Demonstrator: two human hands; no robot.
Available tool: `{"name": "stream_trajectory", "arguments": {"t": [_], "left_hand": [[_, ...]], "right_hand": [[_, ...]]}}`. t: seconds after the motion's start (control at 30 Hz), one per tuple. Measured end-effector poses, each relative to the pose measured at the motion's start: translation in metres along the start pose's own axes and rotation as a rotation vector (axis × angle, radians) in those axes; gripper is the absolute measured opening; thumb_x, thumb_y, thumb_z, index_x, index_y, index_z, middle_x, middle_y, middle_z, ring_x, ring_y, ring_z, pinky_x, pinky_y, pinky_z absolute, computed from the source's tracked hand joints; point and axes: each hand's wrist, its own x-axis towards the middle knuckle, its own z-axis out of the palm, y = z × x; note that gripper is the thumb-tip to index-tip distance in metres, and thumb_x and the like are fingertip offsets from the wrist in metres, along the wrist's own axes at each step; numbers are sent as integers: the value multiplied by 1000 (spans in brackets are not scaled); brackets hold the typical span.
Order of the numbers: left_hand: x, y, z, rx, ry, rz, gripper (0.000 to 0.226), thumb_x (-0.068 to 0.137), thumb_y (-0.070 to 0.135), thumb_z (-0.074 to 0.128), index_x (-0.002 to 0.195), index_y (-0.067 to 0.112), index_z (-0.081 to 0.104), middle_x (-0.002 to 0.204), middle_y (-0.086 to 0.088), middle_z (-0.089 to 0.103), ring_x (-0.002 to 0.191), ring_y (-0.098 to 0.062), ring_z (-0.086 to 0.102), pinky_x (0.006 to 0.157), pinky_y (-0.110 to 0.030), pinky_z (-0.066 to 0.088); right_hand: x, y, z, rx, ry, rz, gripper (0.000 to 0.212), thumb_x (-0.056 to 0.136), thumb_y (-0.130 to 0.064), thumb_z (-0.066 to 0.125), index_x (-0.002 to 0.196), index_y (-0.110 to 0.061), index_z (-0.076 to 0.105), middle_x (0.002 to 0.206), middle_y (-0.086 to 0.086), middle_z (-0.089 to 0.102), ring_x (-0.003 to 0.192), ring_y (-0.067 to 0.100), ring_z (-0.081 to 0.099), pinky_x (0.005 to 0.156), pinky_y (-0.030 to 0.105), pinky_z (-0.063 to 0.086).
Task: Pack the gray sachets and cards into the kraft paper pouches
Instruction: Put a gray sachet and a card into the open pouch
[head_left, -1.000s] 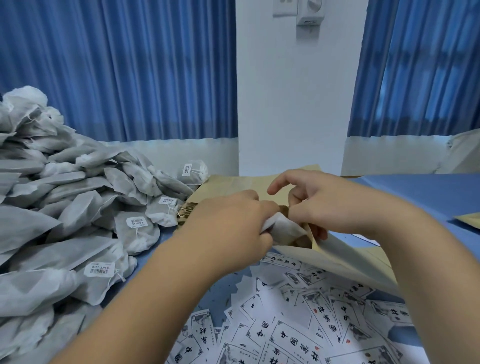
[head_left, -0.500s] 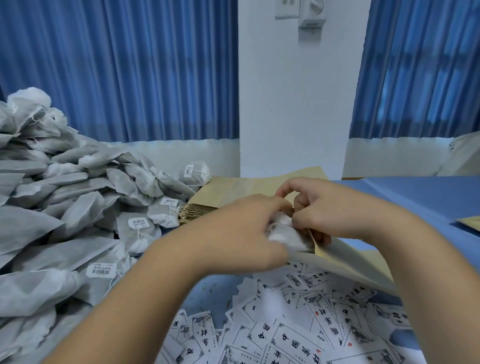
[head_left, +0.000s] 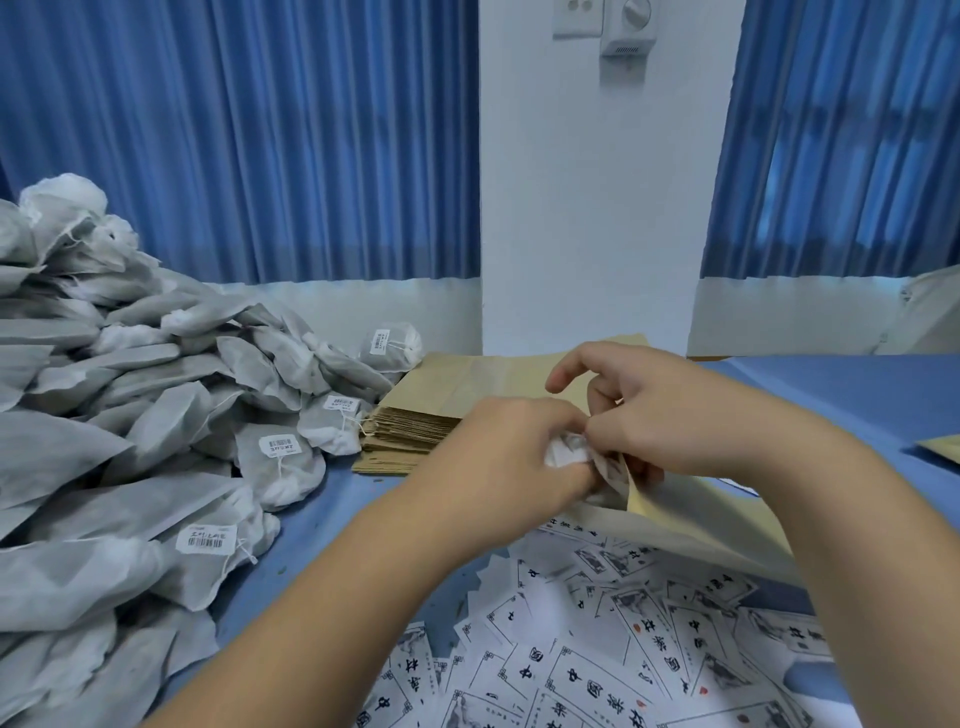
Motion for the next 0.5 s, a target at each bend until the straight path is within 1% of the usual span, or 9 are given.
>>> {"name": "stream_trajectory", "arguments": {"t": [0.1,0.17,0.27,0.33,0.37,0.4,0.43,0.47,0.5], "left_hand": [[0,-3,1,-77,18,-48,8,78,31,69,85,34,69,66,12,60,59,3,50,53,-12,35],[0,-2,0,-198,-77,-43,3,75,32,66,77,31,67,64,11,60,57,0,49,57,-20,39],[-1,0,-3,-409,-271,-29,31,65,39,60,91,23,68,79,-1,63,67,-10,51,65,-32,42],[-2,-1,-6,-526,-331,-34,41,62,42,61,98,21,67,87,-2,64,79,-12,56,76,-40,45],[-3,-2,-8,-563,-341,-36,44,65,39,64,104,18,67,95,-7,66,88,-16,59,87,-47,47],[-4,-2,-9,-565,-339,-34,42,70,35,67,108,16,67,104,-13,67,96,-24,62,96,-54,44],[-4,-2,-12,-547,-325,-32,37,75,30,69,109,17,68,109,-13,67,102,-29,63,101,-57,42],[-4,-3,-13,-519,-296,-26,32,77,26,70,108,19,69,107,-10,69,103,-30,63,100,-56,44],[-4,-4,-15,-484,-256,-11,29,78,24,73,106,22,70,102,-5,72,99,-24,66,96,-50,50]], "right_hand": [[-2,-3,-1,-2,16,-25,36,77,1,52,98,-28,56,55,-8,55,44,12,53,41,24,43],[-1,-6,0,-13,34,-41,33,79,-1,53,97,-29,56,55,-9,54,46,16,53,42,26,44],[-1,-8,0,-16,65,-39,31,79,-4,54,97,-30,56,54,-9,52,44,17,51,43,29,43],[-3,-8,-2,-17,72,-37,31,79,-5,54,97,-30,56,54,-8,52,41,14,50,43,27,42],[-4,-9,-4,-25,69,-38,31,79,-6,55,97,-31,55,54,-8,53,40,14,50,43,27,41],[-5,-10,-5,-39,65,-39,30,78,-7,55,96,-32,55,55,-8,55,40,13,50,44,27,42],[-5,-10,-6,-61,62,-40,30,78,-9,56,96,-33,54,56,-8,56,40,13,51,44,28,42],[-5,-11,-6,-88,62,-38,30,78,-10,56,95,-34,53,56,-8,57,40,13,52,45,27,42],[-5,-11,-7,-114,64,-33,31,78,-10,55,95,-35,52,57,-9,58,40,11,53,44,26,43]]}}
